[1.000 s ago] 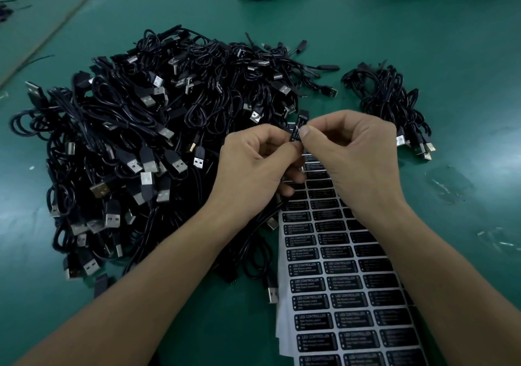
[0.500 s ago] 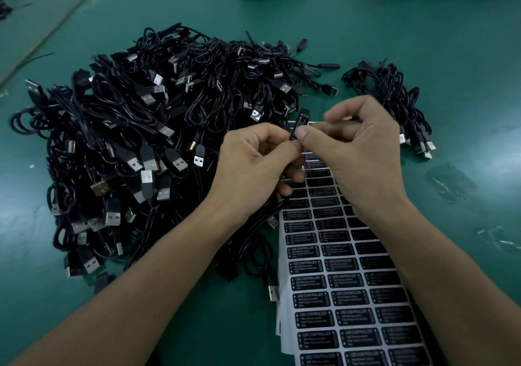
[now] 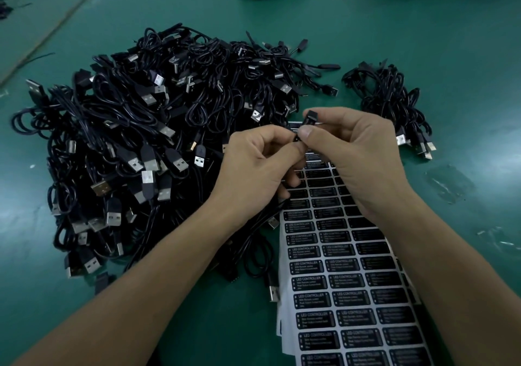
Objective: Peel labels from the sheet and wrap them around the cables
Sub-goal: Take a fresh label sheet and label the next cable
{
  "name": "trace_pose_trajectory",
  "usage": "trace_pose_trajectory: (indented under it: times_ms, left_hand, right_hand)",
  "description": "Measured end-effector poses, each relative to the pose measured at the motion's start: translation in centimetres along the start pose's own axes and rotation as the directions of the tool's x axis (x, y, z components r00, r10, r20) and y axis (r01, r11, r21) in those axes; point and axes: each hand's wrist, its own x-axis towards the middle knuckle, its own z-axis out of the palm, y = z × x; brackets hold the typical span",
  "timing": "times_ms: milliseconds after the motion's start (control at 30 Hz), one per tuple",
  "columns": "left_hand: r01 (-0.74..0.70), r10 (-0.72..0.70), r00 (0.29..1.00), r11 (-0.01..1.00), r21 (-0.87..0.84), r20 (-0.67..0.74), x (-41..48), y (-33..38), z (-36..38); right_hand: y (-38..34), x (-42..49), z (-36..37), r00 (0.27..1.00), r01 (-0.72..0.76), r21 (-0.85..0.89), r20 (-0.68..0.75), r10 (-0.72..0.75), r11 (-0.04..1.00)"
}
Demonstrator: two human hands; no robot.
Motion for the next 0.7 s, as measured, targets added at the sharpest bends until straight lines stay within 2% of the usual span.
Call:
trace_pose_trajectory:
  times_ms: [267,400,500,600,700]
  left_hand:
    - [-0.026,0.028,0.999,0.992,0.121,-0.018,-0.1,-0.1,0.3]
    - [-0.109,0.115,0.993,0.979,0.171,-0.021,-0.2,0.2,0.3]
    - [-0.126,0.13,0.992,0.97,0.208,-0.004,-0.1,0.5,0.4]
    - [-0.159,0.157,0.987,0.947,0.278,0.029,-0.3,0.9,0.4]
    - [-0.176,0.166,0.984,0.945,0.274,0.061,-0.4,1.1,0.4]
  right_hand:
    - [-0.2,-0.1,0.1,0.999,0.047,-0.124,0.01,-0.046,0.991]
    - [-0.2,-0.2,0.2,0.999,0.041,-0.08,-0.016,-0.042,0.996]
    - [-0.3,-0.4,0.3,1.0,0.026,-0.086,-0.009,-0.027,0.996]
    - [-0.5,-0.7,0.6,0.996,0.083,-0.161,-0.01,-0.086,0.983]
    - [-0.7,-0.7,0.6,0.992,0.118,-0.183,-0.032,-0.126,0.976]
